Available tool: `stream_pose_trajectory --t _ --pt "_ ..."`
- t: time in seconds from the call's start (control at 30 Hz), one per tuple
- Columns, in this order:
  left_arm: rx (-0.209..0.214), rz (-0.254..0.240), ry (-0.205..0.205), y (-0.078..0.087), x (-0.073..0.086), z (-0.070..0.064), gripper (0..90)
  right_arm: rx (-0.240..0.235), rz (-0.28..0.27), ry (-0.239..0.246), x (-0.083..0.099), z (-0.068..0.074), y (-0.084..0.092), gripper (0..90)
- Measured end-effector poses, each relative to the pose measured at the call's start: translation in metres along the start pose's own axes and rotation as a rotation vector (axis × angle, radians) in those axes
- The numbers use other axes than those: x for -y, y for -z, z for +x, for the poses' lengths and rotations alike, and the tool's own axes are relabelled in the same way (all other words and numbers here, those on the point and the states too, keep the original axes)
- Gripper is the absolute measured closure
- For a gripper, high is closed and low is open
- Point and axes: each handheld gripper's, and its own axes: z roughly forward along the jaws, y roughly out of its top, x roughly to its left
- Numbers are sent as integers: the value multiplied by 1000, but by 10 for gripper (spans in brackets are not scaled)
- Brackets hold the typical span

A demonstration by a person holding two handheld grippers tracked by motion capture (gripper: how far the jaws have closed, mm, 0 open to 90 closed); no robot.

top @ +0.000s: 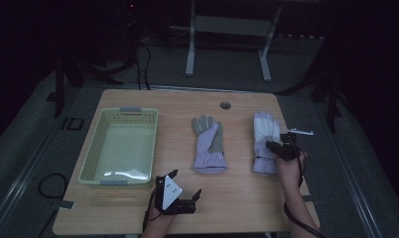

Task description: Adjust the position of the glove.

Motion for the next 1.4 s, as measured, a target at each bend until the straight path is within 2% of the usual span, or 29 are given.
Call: stream_pose_trajectory --t 0.07,0.13,0.3,0.4,0.6,0.67,0.73,0.77,0.83,0.9,1.0,1.2,1.4 --pt "0 0 1 0 0 0 10 3 34 0 3 0 -9 770" --pt "2 -1 4 0 0 0 10 -2 44 -4 7 -1 -16 756" --pt "3 -1 10 0 0 1 10 -6 47 12 6 -1 -17 696" --pt "3 -1 4 0 0 0 10 -14 44 45 2 -2 -11 671" --pt "4 -1 10 0 0 1 10 -39 14 148 -6 -7 2 526" --pt "4 -1 7 0 0 0 11 -45 2 163 -9 -10 6 521" --pt "3 -1 7 0 0 0 10 -14 -1 177 -12 -13 9 524" --pt "4 -2 8 0 0 0 10 -13 -1 190 -12 -14 11 565" --pt "6 1 8 0 0 1 10 -35 8 218 -12 -15 10 541" --pt "6 2 10 0 0 1 10 -59 18 235 -11 -14 8 502" --pt "7 3 7 0 0 1 10 -108 50 209 -11 -16 -1 475" --pt "9 1 8 0 0 1 10 -77 111 212 -2 -17 -24 482" --pt "8 1 6 0 0 1 10 -55 97 287 5 -11 -28 399"
